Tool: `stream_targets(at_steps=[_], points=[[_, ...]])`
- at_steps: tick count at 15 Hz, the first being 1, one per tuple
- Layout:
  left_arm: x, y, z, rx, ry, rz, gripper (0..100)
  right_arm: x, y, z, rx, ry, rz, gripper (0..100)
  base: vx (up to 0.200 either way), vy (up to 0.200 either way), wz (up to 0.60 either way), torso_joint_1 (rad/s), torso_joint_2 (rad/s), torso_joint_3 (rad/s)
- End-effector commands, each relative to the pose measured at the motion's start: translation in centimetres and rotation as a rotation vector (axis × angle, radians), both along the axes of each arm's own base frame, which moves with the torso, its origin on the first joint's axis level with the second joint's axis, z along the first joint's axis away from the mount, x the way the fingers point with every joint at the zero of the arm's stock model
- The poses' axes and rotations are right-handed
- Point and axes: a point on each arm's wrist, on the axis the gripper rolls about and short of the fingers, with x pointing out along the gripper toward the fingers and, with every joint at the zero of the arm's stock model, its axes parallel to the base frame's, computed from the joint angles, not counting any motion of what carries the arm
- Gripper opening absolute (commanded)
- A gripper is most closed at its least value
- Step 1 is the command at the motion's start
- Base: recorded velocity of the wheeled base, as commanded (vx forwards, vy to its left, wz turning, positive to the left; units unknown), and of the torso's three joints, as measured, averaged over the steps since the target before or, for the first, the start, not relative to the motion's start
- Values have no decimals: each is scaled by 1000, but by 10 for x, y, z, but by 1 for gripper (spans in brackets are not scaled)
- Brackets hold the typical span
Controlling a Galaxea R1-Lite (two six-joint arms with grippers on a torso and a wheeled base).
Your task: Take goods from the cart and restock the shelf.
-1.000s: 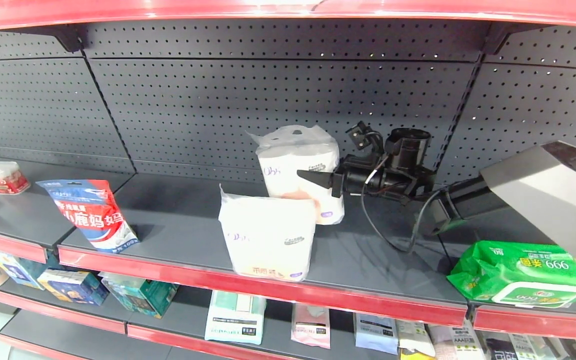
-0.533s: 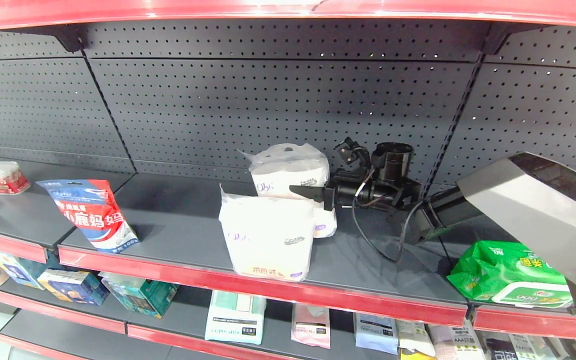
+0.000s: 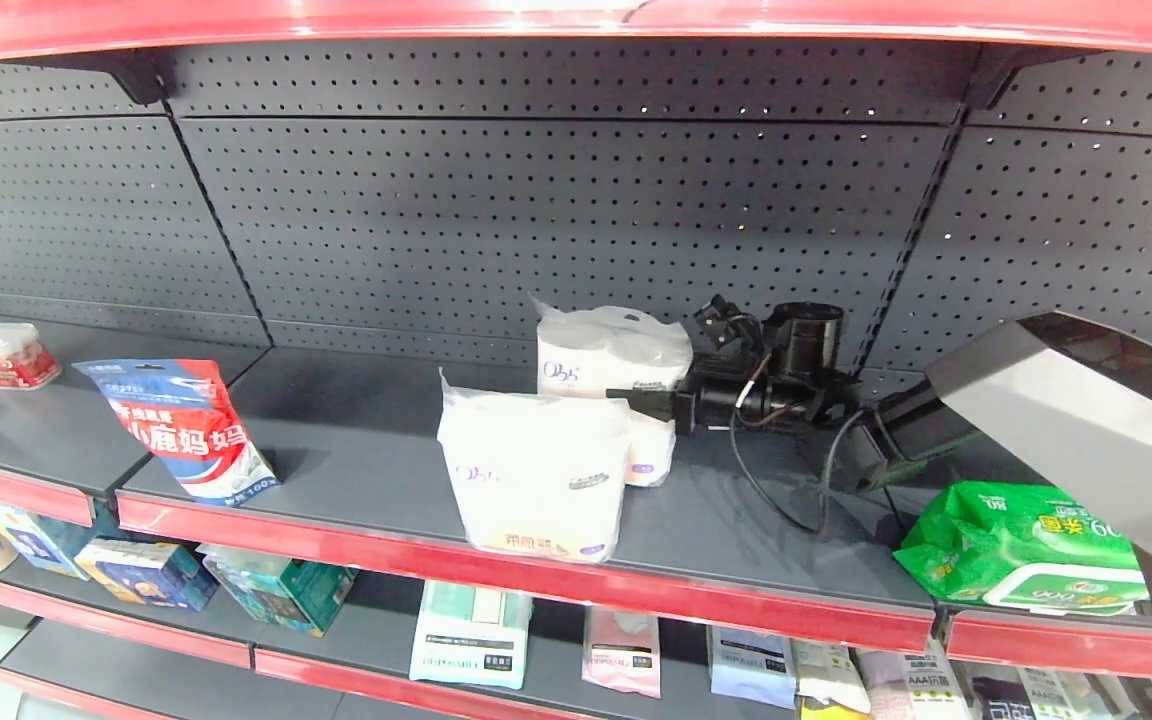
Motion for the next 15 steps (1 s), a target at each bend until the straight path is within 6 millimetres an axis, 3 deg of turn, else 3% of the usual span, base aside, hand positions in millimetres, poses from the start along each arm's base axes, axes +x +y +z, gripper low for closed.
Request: stream_targets(at_steps=[1,5,11,15], points=[[0,0,0,0,-1,1,100,1,-6,0,-4,-8,3,0,0,0,0,0,0,0],[0,0,0,0,-1,1,100,1,-6,-1,-16,-45,29,0,0,0,0,0,0,0],[0,0,0,0,-1,1,100,1,20,-7,-12,-68,59,0,0,0,0,0,0,0],[0,0,0,0,-1,1,100,1,22,-7,-21,-69,16,0,0,0,0,0,0,0]])
